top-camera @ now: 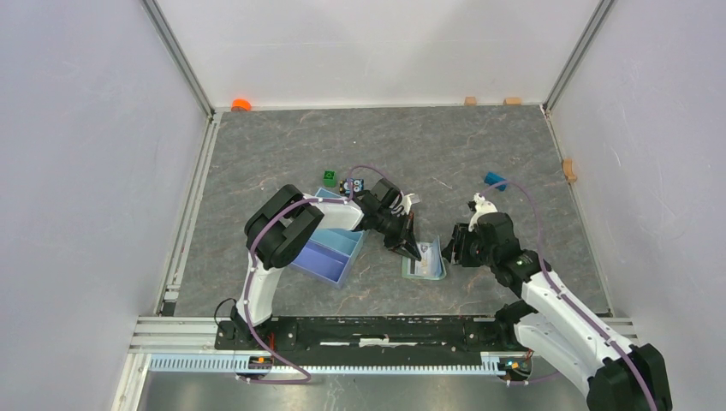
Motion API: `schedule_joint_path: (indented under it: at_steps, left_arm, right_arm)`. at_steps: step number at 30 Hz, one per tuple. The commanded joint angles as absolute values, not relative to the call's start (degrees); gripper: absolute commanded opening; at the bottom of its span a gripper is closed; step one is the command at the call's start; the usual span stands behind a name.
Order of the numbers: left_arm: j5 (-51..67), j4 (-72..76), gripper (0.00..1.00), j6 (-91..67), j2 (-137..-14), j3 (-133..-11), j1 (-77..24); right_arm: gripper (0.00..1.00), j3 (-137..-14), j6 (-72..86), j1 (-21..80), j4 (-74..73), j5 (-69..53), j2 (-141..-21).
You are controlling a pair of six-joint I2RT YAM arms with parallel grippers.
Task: Put the credit cards into the card holder
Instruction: Insert the credit card into the card holder.
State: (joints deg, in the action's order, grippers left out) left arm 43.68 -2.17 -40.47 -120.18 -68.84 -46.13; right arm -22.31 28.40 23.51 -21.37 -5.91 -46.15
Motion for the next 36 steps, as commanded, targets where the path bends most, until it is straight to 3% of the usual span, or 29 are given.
schedule_joint_path:
  at_steps: [1, 27, 32, 36]
  left_arm:
    - [40.3, -2.7, 0.02, -40.0, -120.4, -67.6, -46.2]
    - [40.1, -2.8, 0.02, -39.8, -120.1, -67.6, -46.2]
    - [40.1, -3.0, 0.02, -39.9, -120.2, -67.8, -46.2]
    - [40.1, -3.0, 0.02, -39.9, -120.2, -67.9, -46.2]
  right_arm:
    - [0.51, -22.7, 30.6, 23.5, -21.6, -7.1, -43.9]
    - [0.66, -19.3, 34.5, 23.6, -16.0, -12.1, -41.5]
    - [0.61, -18.4, 33.9, 23.5, -15.6, -11.7, -42.3]
    - [0.45, -18.5, 33.6, 23.5, -17.0, -9.8, -42.5]
